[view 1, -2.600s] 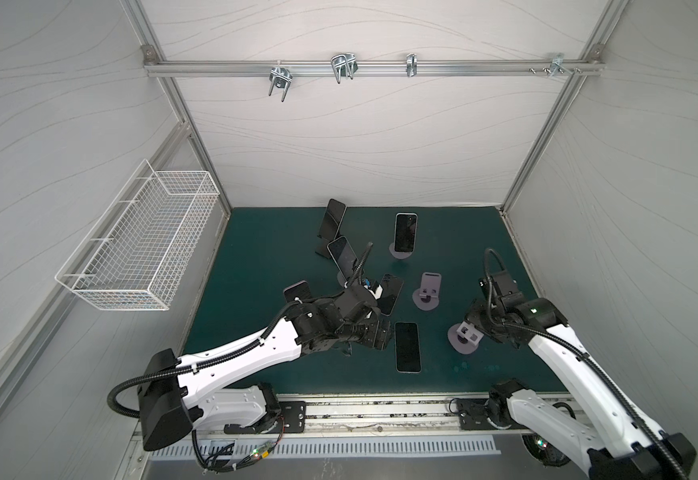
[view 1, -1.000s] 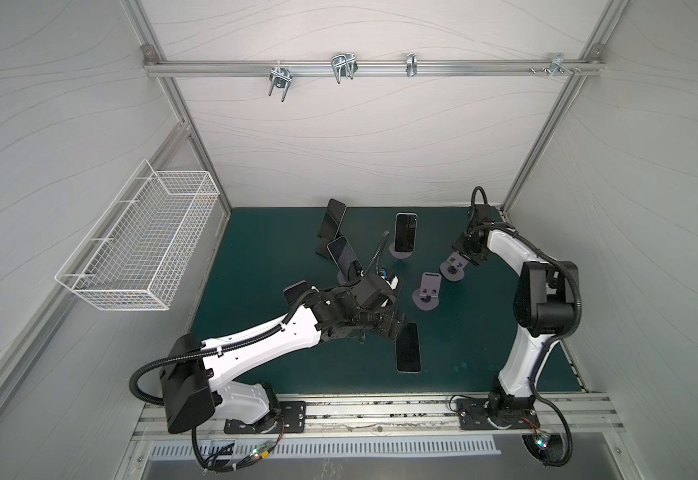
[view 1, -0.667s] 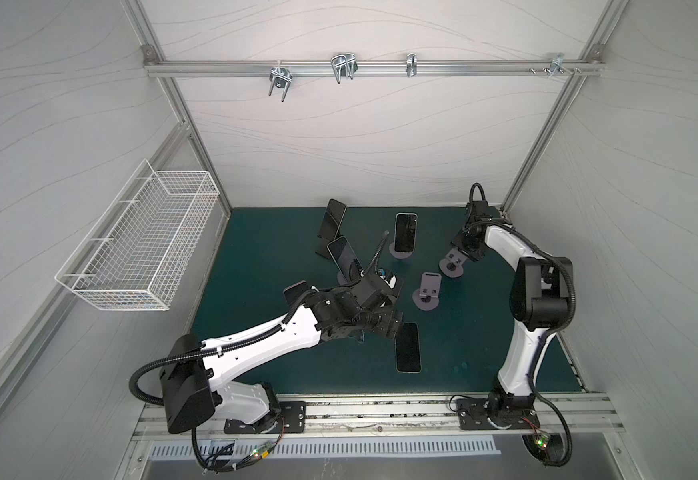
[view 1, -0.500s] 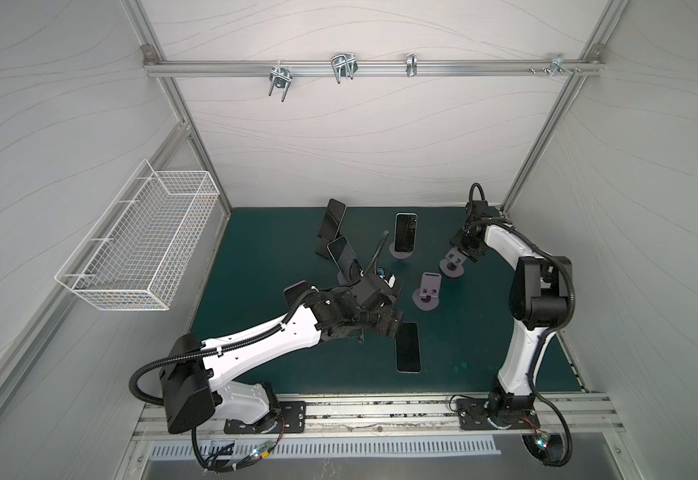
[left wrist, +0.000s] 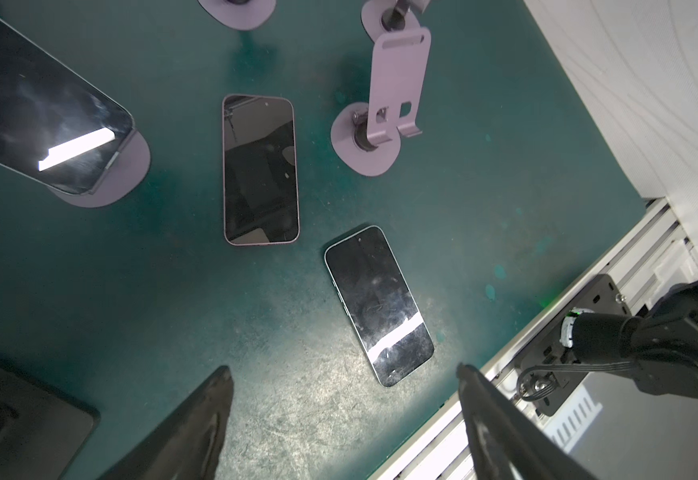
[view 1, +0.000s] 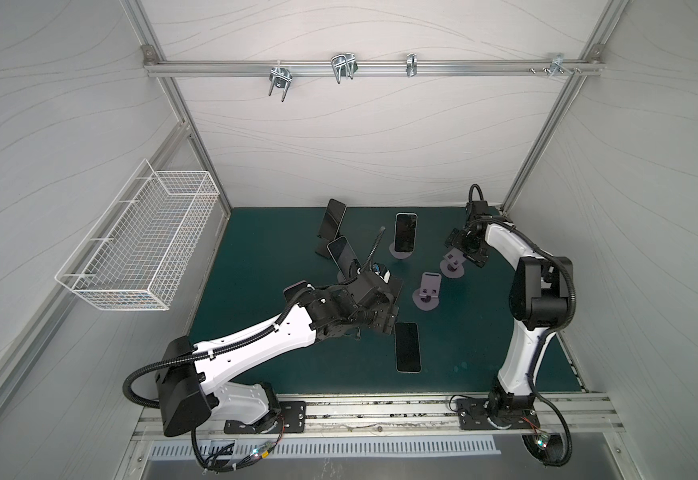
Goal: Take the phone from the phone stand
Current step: 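Lower the lavender stand onto the far side of the mat and open the right gripper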
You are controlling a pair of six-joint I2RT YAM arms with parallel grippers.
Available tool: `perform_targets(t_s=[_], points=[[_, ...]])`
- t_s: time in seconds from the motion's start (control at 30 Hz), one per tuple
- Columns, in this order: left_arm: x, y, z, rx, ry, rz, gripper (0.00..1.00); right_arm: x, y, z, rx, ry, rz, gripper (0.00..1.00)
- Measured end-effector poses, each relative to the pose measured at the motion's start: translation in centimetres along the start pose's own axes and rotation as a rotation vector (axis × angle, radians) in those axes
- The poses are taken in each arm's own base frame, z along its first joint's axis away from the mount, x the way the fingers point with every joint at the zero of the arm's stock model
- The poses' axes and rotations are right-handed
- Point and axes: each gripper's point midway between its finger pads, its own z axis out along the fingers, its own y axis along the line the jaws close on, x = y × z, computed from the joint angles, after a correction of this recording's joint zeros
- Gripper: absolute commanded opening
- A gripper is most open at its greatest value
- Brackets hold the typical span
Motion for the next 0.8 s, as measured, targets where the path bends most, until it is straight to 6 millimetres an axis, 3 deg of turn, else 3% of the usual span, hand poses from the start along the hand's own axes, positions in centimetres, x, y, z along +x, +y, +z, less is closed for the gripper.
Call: perform_targets(t_s=[0.17,0.43,0.6,0.8], points=[[-0.9,0.1,-1.4,-0.001,-0.040,-0.022,0.86,-0.3,0.0,-5.2,-0.047,-0.074,0.005,0.99],[-1.2,0.9,-3.3,-0.025,-0.071,-0.056,0.86,1.5,-0.8,-13.8,-0.101,-0.203,-0.012,0.95],[-1.4,1.9,-4.9,-0.055,-0.104,-0.087,0.86,4.5,1.5,-18.1,-0.160,-0.268,-0.118,0.91],[-1.2,3.5,-7.3,-0.098,-0.144,-0.111,0.86,10.3,4.8,-22.6,-0.267,-0.329,-0.320,0.87]])
